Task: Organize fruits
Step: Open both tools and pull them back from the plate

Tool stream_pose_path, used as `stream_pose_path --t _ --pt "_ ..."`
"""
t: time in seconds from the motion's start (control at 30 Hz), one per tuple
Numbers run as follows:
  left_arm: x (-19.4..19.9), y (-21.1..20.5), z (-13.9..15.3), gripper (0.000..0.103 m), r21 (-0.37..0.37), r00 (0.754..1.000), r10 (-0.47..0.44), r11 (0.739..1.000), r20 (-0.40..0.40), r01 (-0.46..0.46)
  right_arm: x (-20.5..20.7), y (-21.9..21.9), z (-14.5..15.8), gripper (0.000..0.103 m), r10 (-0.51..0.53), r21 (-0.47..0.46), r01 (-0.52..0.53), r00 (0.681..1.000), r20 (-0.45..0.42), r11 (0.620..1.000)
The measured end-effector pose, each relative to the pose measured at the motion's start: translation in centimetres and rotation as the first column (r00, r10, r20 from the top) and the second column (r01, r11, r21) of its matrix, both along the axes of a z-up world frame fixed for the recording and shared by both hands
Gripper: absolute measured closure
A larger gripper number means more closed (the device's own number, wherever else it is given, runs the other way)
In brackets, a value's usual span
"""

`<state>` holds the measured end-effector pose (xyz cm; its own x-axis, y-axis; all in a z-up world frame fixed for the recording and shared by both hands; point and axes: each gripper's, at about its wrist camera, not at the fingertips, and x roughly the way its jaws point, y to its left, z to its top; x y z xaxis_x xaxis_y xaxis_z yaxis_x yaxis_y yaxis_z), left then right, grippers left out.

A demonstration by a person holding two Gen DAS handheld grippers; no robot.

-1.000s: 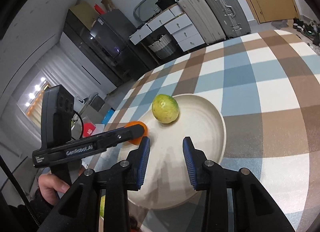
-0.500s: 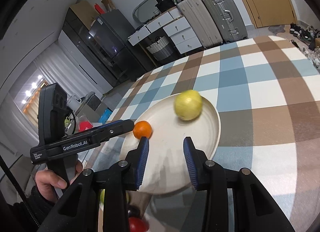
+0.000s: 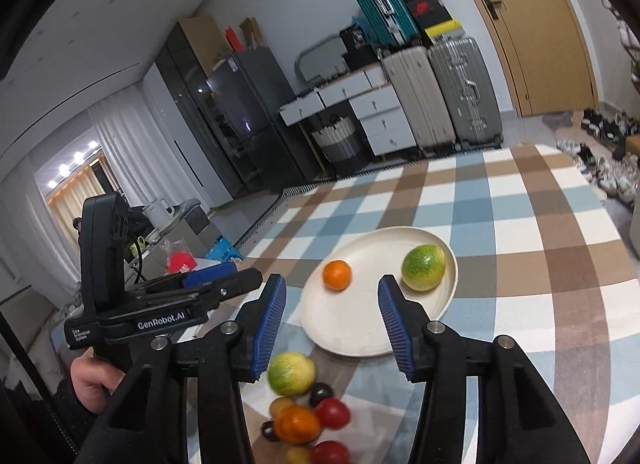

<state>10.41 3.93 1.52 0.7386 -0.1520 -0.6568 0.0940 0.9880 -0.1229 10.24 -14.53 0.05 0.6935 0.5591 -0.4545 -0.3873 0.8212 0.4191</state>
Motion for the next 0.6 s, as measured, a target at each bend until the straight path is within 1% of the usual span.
stream_pose_path --t 0.07,0.13,0.17,0.2,0.33,0.37,0.4,0.47,0.53,0.6 --pt "-1.2 0.0 0.3 0.028 0.002 1.000 0.012 1.000 0.007 -0.012 -1.1 0.2 0.5 0.051 -0.002 -0.007 0.002 1.000 0.019 1.000" --pt "-2.5 0.2 0.6 0.024 -0.004 0.999 0.028 1.000 0.022 -0.028 -2.1 0.4 0.8 0.046 -0.003 -0.012 0.004 0.999 0.035 1.000" --pt "-3.0 0.1 0.6 0.023 -0.004 0.999 0.029 1.000 0.029 -0.029 -2.6 0.5 0.9 0.040 -0.007 -0.014 0.008 0.999 0.041 1.000" --pt "-3.8 0.1 0.7 0.023 0.002 0.999 0.030 1.000 0.033 -0.030 -3.0 0.5 0.9 0.035 -0.011 -0.015 0.011 0.999 0.048 1.000" --pt "-5.7 0.0 0.5 0.021 0.002 0.999 0.034 0.999 0.038 -0.034 -4.8 0.8 1.0 0.033 -0.016 -0.027 0.018 0.997 0.071 0.999" --pt "-6.1 -0.1 0.4 0.020 0.001 0.999 0.037 0.999 0.039 -0.037 -5.2 0.8 1.0 0.030 -0.019 -0.031 0.022 0.997 0.076 0.999" --pt "-6.7 -0.1 0.2 0.020 0.000 0.999 0.037 0.999 0.039 -0.037 -5.6 0.9 1.1 0.023 -0.022 -0.035 0.025 0.996 0.082 0.999" --pt "-7.1 -0.2 -0.1 0.020 -0.007 0.999 0.035 0.999 0.036 -0.035 -6.5 1.0 1.0 0.016 -0.030 -0.041 0.034 0.995 0.093 0.999" --pt "-7.9 -0.1 -0.7 0.019 -0.023 0.999 0.042 0.999 0.028 -0.042 -7.2 1.0 0.8 0.015 -0.023 -0.032 0.027 0.995 0.096 0.999" --pt "-8.4 0.0 -1.3 0.015 -0.039 0.999 0.041 0.998 0.020 -0.040 -7.8 1.0 0.5 0.014 -0.019 -0.030 0.022 0.996 0.093 0.999"
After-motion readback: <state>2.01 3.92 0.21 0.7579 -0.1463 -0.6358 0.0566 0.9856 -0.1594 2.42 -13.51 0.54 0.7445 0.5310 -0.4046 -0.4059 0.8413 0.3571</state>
